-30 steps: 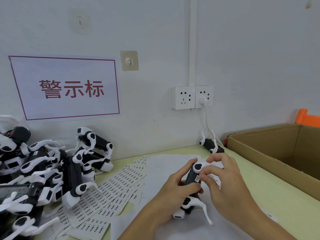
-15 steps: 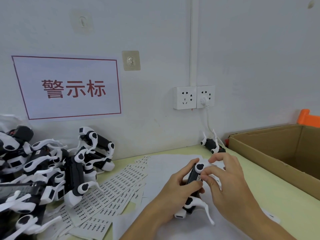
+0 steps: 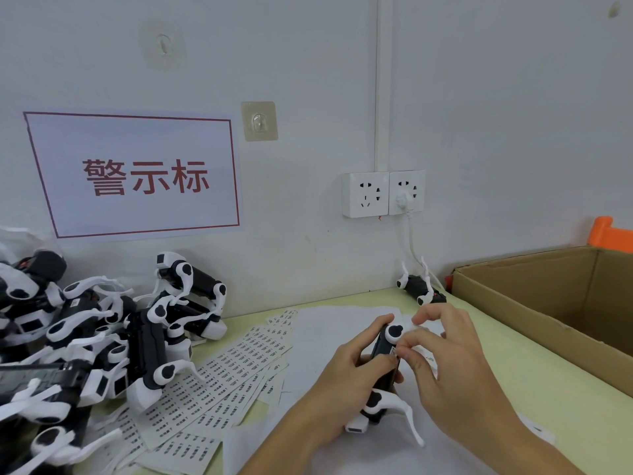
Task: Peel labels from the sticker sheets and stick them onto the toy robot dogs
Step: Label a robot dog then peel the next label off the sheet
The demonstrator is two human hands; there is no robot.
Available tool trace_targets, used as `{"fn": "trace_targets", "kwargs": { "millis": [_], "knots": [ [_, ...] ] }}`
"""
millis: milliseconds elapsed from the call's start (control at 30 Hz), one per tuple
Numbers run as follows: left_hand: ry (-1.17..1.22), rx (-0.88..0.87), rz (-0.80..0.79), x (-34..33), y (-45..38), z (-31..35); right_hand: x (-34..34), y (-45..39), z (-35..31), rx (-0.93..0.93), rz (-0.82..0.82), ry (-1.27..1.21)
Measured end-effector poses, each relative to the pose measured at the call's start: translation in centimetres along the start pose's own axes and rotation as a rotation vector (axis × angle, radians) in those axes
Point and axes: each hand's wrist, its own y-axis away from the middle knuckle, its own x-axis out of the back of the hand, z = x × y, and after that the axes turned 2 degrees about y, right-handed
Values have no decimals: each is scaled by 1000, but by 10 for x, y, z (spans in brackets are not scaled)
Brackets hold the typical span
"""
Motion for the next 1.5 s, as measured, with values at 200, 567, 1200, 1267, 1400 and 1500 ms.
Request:
{"fn": "trace_targets", "kwargs": {
  "millis": [200,567,1200,1267,1400,1500],
  "knots": [
    [-23,-7,10,-1,0,-1,0,-1,0,41,34,59],
    [-14,-11,-6,0,1,1,4,-1,1,107,62,180],
    [5,9,-3,0,0,-2,8,-2,1,15,45,134],
    [14,14,11,1,-1,-3,10,-2,2,24,38,106],
    [53,25,35,2,-1,-4,13,-1,1,85,27,22],
    [71,22,39,3,-1,-5,12,1,-2,175,-28,15]
  ]
}}
